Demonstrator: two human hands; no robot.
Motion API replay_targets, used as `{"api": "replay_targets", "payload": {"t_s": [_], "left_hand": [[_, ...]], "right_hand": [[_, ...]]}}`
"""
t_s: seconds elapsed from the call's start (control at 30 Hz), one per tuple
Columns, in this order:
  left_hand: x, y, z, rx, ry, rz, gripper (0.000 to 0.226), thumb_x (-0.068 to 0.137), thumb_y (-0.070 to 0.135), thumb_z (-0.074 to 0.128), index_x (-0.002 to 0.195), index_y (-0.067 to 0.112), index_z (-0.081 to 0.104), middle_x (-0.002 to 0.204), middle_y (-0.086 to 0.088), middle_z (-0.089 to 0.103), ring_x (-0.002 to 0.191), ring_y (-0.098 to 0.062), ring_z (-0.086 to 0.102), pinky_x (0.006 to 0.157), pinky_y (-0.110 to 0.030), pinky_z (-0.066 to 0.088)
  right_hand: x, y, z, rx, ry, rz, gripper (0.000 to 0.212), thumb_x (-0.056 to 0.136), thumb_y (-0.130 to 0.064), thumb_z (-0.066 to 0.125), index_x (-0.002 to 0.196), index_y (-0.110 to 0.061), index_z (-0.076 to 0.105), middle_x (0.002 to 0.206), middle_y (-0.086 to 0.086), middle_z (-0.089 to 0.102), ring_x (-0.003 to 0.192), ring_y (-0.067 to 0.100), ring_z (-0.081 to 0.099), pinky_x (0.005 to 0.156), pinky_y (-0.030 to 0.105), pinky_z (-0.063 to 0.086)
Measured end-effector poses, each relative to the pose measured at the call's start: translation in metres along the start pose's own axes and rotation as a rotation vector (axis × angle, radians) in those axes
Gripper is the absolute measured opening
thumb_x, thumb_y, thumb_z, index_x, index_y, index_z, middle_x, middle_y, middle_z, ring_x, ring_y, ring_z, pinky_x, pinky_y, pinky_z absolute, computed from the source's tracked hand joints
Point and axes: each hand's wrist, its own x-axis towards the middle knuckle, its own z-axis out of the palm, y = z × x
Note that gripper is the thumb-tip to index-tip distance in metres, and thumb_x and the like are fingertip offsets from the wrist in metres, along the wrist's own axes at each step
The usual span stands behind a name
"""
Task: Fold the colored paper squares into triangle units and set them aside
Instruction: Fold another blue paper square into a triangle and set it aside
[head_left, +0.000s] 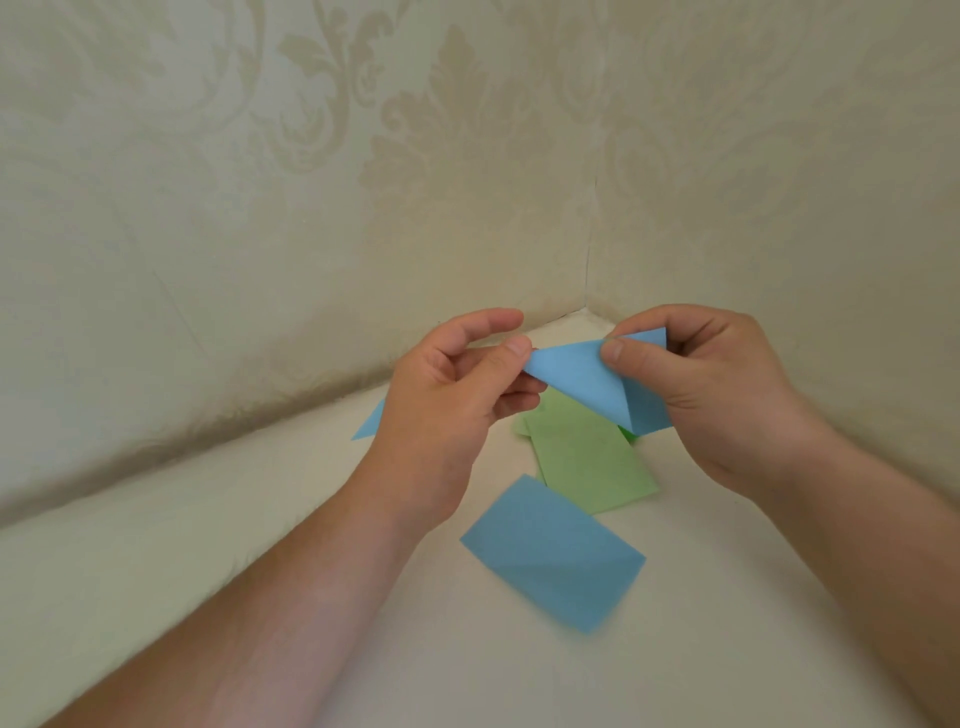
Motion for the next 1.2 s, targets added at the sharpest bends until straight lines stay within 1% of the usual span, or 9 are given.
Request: {"api": "replay_targets", "payload": {"t_s": [0.23,0.37,0.47,0.57,0.7,0.83,0.93,1.1,1.2], "left_hand": [[-0.001,-0.005,0.0,0.069,-0.067,-0.036,0.036,0.091,0.005,0.074,0.123,0.02,0.066,0.075,-0.006,0.07,0.079,-0.018,0.071,0.083,-0.035,0.06],[-0.003,-0.006,0.003,0.015,-0.114,-0.123,0.023,0.085,0.018,0.078,0.108,0.017,0.074,0.086,-0.007,0.075,0.078,-0.017,0.07,0.078,-0.031,0.058],[-0.004,-0.009,0.004,0.014,-0.171,-0.149,0.009,0.091,0.024,0.075,0.097,0.02,0.08,0.097,-0.006,0.075,0.086,-0.018,0.067,0.08,-0.03,0.057],[-0.004,-0.012,0.004,0.038,-0.139,-0.12,0.008,0.094,0.019,0.073,0.096,0.017,0.08,0.097,-0.006,0.077,0.084,-0.015,0.067,0.082,-0.031,0.055],[-0.002,-0.013,0.003,0.089,-0.097,-0.084,0.019,0.082,0.029,0.078,0.096,0.017,0.081,0.099,-0.011,0.077,0.083,-0.018,0.065,0.09,-0.039,0.055],[-0.002,-0.013,0.005,0.103,-0.075,-0.087,0.007,0.079,0.029,0.08,0.078,0.022,0.08,0.08,-0.002,0.073,0.076,-0.015,0.061,0.085,-0.038,0.053],[-0.001,-0.012,0.003,0.141,-0.071,-0.097,0.017,0.075,0.032,0.089,0.068,0.021,0.077,0.07,0.002,0.067,0.071,-0.014,0.059,0.086,-0.038,0.051],[0.0,-0.014,0.002,0.127,-0.081,-0.107,0.016,0.084,0.023,0.083,0.07,0.021,0.078,0.072,0.001,0.067,0.071,-0.014,0.059,0.084,-0.036,0.051],[0.0,-0.016,0.001,0.142,-0.102,-0.135,0.01,0.084,0.026,0.082,0.081,0.016,0.08,0.077,-0.001,0.069,0.074,-0.014,0.06,0.084,-0.035,0.051]], "right_hand": [[0.0,0.001,0.003,0.07,-0.018,0.032,0.032,0.09,-0.007,0.072,0.064,-0.026,0.076,0.07,-0.005,0.068,0.068,0.013,0.062,0.062,0.03,0.046],[-0.002,0.003,0.007,0.144,-0.052,0.043,0.022,0.088,-0.012,0.074,0.069,-0.023,0.077,0.076,0.003,0.071,0.073,0.019,0.065,0.063,0.033,0.048],[-0.005,0.003,0.012,0.243,-0.099,0.089,0.003,0.074,-0.024,0.077,0.071,-0.023,0.078,0.08,0.004,0.073,0.078,0.021,0.069,0.067,0.035,0.053],[-0.006,0.004,0.015,0.279,-0.095,0.114,0.008,0.077,-0.02,0.077,0.07,-0.023,0.078,0.079,0.004,0.072,0.078,0.02,0.069,0.071,0.038,0.054],[-0.005,0.007,0.017,0.315,-0.066,0.153,0.021,0.086,-0.011,0.073,0.069,-0.023,0.076,0.079,0.003,0.071,0.077,0.021,0.068,0.07,0.037,0.053],[-0.003,0.007,0.014,0.387,-0.069,0.195,0.012,0.082,-0.016,0.075,0.071,-0.021,0.076,0.08,0.005,0.071,0.074,0.021,0.068,0.065,0.034,0.052],[-0.002,0.008,0.012,0.406,-0.054,0.222,0.002,0.075,-0.02,0.077,0.074,-0.02,0.076,0.085,0.007,0.072,0.08,0.024,0.068,0.077,0.042,0.052],[-0.001,0.011,0.014,0.421,-0.061,0.235,0.006,0.07,-0.023,0.076,0.073,-0.019,0.074,0.084,0.008,0.071,0.078,0.023,0.068,0.071,0.039,0.053],[0.0,0.01,0.013,0.446,-0.058,0.243,0.003,0.077,-0.017,0.074,0.075,-0.016,0.072,0.083,0.011,0.071,0.074,0.024,0.068,0.066,0.036,0.054]]}}
